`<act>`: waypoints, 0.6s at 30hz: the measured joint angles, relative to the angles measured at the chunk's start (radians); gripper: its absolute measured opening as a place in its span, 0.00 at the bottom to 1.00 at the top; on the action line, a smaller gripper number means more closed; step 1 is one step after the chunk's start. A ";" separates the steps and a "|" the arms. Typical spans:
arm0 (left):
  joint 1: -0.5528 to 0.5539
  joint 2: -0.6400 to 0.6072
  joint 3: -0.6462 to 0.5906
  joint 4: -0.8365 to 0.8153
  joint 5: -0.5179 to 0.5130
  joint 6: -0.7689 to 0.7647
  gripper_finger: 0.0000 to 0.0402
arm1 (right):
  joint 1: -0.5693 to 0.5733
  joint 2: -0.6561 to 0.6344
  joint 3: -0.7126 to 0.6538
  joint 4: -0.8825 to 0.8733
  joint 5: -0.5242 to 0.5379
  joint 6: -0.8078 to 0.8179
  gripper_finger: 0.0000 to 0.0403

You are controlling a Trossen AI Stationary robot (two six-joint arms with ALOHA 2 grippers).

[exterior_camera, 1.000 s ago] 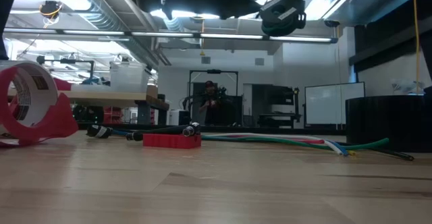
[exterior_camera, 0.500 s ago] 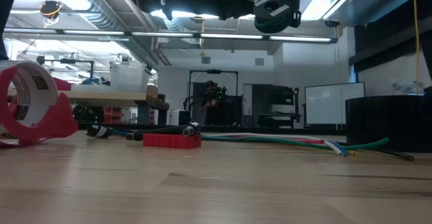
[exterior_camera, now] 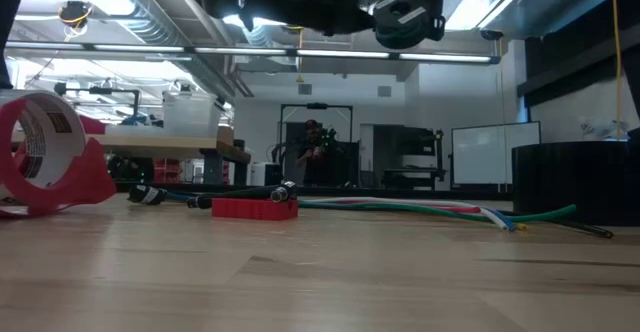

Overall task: Coil cords
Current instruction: Coil the green wire onto the black spool

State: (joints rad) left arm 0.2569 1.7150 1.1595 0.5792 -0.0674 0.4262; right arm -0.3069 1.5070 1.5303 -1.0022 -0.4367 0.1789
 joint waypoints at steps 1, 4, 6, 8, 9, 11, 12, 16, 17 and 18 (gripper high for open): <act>0.000 -0.003 0.000 -0.027 -0.022 -0.008 0.01 | 0.000 0.000 0.000 0.004 0.006 0.004 0.00; 0.000 -0.015 0.000 -0.119 -0.098 -0.027 0.01 | -0.001 0.000 0.000 0.011 0.040 0.023 0.00; -0.002 -0.025 0.000 -0.169 -0.154 -0.031 0.01 | -0.001 0.000 0.000 0.009 0.070 0.024 0.00; -0.003 -0.044 0.000 -0.226 -0.214 -0.045 0.01 | -0.001 0.000 0.000 0.010 0.093 0.024 0.00; -0.003 -0.055 0.000 -0.239 -0.240 -0.052 0.01 | -0.001 0.000 0.000 0.011 0.101 0.024 0.00; -0.003 -0.079 0.000 -0.287 -0.277 -0.069 0.01 | -0.002 0.000 0.000 0.016 0.121 0.025 0.00; -0.003 -0.093 0.000 -0.304 -0.288 -0.081 0.00 | -0.002 0.000 0.000 0.020 0.137 0.025 0.00; -0.008 -0.150 0.000 -0.449 -0.321 -0.160 0.00 | -0.001 0.001 0.000 0.068 0.230 0.048 0.00; -0.008 -0.161 0.000 -0.492 -0.324 -0.183 0.00 | -0.001 0.001 0.000 0.084 0.251 0.053 0.00; -0.011 -0.166 0.000 -0.532 -0.326 -0.201 0.00 | -0.001 0.001 0.000 0.103 0.269 0.053 0.00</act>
State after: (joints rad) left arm 0.2460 1.5491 1.1595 0.0467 -0.3938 0.2256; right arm -0.3080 1.5078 1.5299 -0.8992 -0.1680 0.2321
